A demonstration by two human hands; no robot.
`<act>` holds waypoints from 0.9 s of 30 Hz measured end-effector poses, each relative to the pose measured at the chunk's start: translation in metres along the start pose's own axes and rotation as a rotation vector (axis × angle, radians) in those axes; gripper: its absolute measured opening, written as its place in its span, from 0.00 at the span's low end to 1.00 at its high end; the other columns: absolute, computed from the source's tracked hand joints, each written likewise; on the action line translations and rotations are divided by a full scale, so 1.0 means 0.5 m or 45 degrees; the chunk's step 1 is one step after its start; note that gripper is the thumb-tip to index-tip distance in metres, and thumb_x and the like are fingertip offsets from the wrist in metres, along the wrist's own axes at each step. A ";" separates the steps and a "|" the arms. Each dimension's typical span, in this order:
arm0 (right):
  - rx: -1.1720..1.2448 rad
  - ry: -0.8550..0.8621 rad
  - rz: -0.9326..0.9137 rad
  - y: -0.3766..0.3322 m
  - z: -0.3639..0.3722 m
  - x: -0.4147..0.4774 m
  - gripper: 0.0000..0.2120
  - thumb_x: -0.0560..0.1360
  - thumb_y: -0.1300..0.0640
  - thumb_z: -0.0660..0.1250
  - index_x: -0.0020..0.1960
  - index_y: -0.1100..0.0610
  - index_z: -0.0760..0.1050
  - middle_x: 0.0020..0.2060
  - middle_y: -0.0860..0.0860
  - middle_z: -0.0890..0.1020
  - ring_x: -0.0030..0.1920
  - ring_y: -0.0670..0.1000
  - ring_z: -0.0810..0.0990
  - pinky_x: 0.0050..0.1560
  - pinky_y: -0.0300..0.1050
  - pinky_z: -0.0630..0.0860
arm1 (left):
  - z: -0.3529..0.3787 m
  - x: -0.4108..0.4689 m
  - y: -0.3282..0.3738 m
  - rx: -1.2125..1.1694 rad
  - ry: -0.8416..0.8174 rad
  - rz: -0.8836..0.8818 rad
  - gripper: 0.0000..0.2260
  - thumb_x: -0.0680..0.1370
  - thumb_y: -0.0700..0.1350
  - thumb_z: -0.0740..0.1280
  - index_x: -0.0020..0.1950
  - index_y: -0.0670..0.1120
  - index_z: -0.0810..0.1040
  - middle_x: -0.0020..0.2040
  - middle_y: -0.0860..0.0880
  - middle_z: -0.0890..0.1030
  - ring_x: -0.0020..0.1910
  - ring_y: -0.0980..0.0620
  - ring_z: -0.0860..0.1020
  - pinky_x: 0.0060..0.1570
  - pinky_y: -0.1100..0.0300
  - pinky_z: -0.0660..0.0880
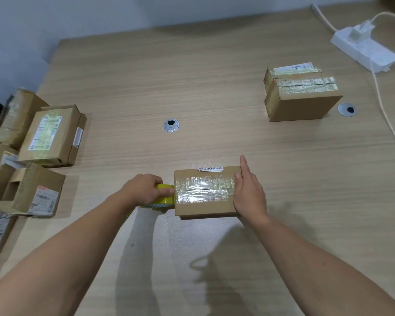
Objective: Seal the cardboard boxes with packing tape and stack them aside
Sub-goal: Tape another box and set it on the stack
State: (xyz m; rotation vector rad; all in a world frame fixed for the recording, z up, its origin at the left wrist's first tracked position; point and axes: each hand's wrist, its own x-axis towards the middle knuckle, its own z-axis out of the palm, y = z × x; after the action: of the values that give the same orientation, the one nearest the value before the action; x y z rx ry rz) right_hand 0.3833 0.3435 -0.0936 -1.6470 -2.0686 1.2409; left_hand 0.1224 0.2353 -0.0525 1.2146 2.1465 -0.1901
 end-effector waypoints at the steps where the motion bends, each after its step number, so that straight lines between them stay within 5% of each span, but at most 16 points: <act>1: -0.001 0.004 -0.019 0.001 -0.001 0.000 0.24 0.86 0.50 0.49 0.81 0.38 0.50 0.62 0.48 0.75 0.52 0.47 0.71 0.52 0.46 0.66 | 0.002 -0.003 0.003 -0.044 0.008 0.003 0.18 0.77 0.66 0.65 0.38 0.53 0.74 0.35 0.53 0.75 0.42 0.50 0.76 0.41 0.56 0.69; 8: 0.046 0.021 -0.025 0.014 0.000 0.003 0.21 0.86 0.51 0.51 0.79 0.43 0.61 0.67 0.51 0.75 0.65 0.52 0.73 0.58 0.43 0.64 | 0.011 -0.034 -0.010 -0.553 0.028 0.029 0.16 0.69 0.65 0.67 0.42 0.53 0.79 0.40 0.52 0.81 0.42 0.52 0.79 0.39 0.59 0.70; 15: 0.153 0.088 0.017 0.019 -0.016 0.005 0.18 0.86 0.53 0.53 0.74 0.46 0.68 0.46 0.53 0.78 0.47 0.52 0.74 0.44 0.37 0.61 | -0.005 -0.076 -0.038 -1.074 0.161 0.106 0.14 0.67 0.61 0.68 0.39 0.52 0.83 0.38 0.55 0.81 0.42 0.53 0.76 0.47 0.56 0.69; 19: 0.207 0.097 -0.004 0.015 -0.021 -0.002 0.18 0.86 0.54 0.54 0.74 0.47 0.70 0.43 0.54 0.79 0.43 0.50 0.75 0.43 0.36 0.62 | -0.027 -0.101 -0.032 -1.141 0.119 0.186 0.14 0.65 0.61 0.68 0.35 0.51 0.81 0.34 0.55 0.77 0.37 0.58 0.74 0.44 0.56 0.67; 22: 0.280 0.054 0.009 0.007 -0.020 -0.006 0.18 0.86 0.53 0.53 0.73 0.46 0.70 0.50 0.57 0.82 0.43 0.47 0.76 0.43 0.33 0.64 | -0.057 -0.113 -0.023 -1.185 0.078 0.250 0.14 0.64 0.60 0.69 0.35 0.50 0.80 0.34 0.53 0.76 0.35 0.57 0.73 0.40 0.58 0.67; 24: 0.335 0.051 0.021 0.001 -0.013 -0.012 0.18 0.86 0.54 0.53 0.74 0.47 0.70 0.55 0.58 0.82 0.52 0.53 0.78 0.45 0.33 0.64 | -0.081 -0.120 -0.019 -1.212 0.079 0.290 0.13 0.64 0.59 0.70 0.35 0.50 0.81 0.34 0.52 0.76 0.35 0.56 0.73 0.36 0.62 0.67; 27: 0.375 0.075 0.036 -0.005 0.007 -0.016 0.19 0.86 0.54 0.53 0.75 0.48 0.69 0.66 0.53 0.78 0.62 0.49 0.75 0.57 0.32 0.63 | -0.120 -0.132 -0.011 -1.202 0.080 0.355 0.11 0.64 0.57 0.71 0.36 0.51 0.83 0.34 0.53 0.77 0.35 0.58 0.74 0.34 0.67 0.69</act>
State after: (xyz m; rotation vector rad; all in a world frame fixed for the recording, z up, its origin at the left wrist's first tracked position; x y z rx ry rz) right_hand 0.3822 0.3346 -0.0912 -1.5617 -1.7356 1.4097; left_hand 0.1131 0.2104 0.0331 0.9056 1.7120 0.8899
